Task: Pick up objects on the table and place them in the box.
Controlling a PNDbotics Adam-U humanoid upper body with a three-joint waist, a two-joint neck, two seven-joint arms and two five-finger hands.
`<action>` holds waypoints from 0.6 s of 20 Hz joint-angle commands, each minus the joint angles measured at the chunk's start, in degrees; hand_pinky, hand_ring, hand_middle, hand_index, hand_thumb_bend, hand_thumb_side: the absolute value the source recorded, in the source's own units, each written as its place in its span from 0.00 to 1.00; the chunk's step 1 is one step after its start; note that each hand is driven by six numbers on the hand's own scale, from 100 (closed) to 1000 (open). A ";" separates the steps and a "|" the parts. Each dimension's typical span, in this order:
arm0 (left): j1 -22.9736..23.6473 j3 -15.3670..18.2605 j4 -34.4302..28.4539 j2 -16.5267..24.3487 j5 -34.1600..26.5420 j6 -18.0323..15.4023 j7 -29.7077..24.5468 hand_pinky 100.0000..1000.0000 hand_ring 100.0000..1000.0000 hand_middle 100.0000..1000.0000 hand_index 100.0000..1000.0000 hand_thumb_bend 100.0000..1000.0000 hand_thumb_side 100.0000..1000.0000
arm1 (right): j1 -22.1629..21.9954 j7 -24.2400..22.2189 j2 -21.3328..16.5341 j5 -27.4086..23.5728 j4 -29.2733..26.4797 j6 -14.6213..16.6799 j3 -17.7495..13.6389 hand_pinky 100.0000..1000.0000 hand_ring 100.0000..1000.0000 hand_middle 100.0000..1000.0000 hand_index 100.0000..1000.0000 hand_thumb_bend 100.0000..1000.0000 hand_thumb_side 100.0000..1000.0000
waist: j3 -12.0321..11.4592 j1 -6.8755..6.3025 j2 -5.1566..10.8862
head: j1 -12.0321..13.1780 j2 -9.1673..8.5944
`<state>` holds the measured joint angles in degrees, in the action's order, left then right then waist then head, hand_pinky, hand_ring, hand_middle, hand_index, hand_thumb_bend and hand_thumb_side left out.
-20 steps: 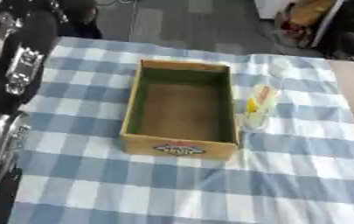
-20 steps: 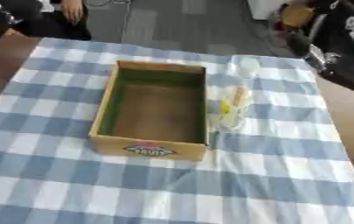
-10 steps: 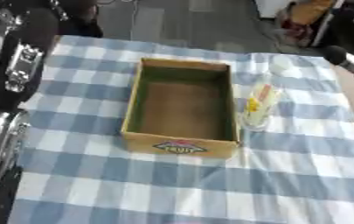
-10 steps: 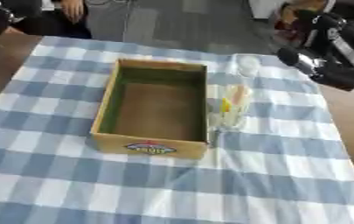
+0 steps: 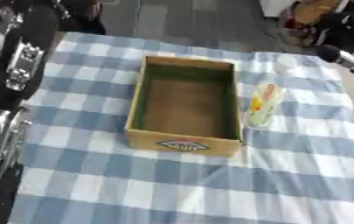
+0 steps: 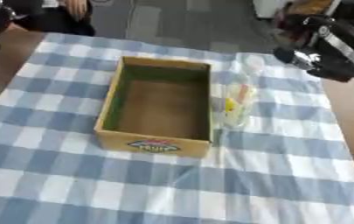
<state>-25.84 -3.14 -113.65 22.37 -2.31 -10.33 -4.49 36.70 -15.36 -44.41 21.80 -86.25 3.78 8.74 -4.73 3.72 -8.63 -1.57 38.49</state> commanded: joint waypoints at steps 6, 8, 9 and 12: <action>-1.04 -0.30 -0.95 0.27 -0.52 -0.13 -0.55 0.76 0.69 0.79 0.90 0.30 0.76 | 3.08 -2.82 -0.21 -3.44 2.51 0.79 1.18 0.91 0.76 0.75 0.96 0.69 1.00 | -0.58 0.19 0.95 | -0.20 0.28; -1.02 -0.41 -0.95 0.25 -0.60 -0.11 -0.69 0.76 0.69 0.79 0.90 0.30 0.77 | 3.77 -3.42 0.79 -3.62 3.26 0.73 1.39 0.91 0.76 0.75 0.96 0.69 1.00 | -0.67 0.24 0.97 | 0.02 0.30; -1.02 -0.45 -0.95 0.23 -0.64 -0.11 -0.75 0.76 0.69 0.79 0.90 0.30 0.77 | 4.07 -3.68 1.22 -3.68 3.58 0.73 1.48 0.91 0.76 0.75 0.96 0.69 1.00 | -0.71 0.25 0.98 | 0.05 0.27; -1.21 -0.50 -0.95 0.05 -0.75 -0.14 -0.83 0.76 0.69 0.79 0.90 0.30 0.76 | 4.46 -4.53 2.12 -3.88 3.79 1.05 2.00 0.91 0.77 0.76 0.97 0.68 1.00 | -0.96 0.33 0.97 | 0.03 0.17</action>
<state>-26.27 -3.52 -113.65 22.30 -2.79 -10.42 -5.11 39.88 -19.51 -41.44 18.24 -82.16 4.73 11.03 -5.75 4.10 -8.63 -1.53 38.53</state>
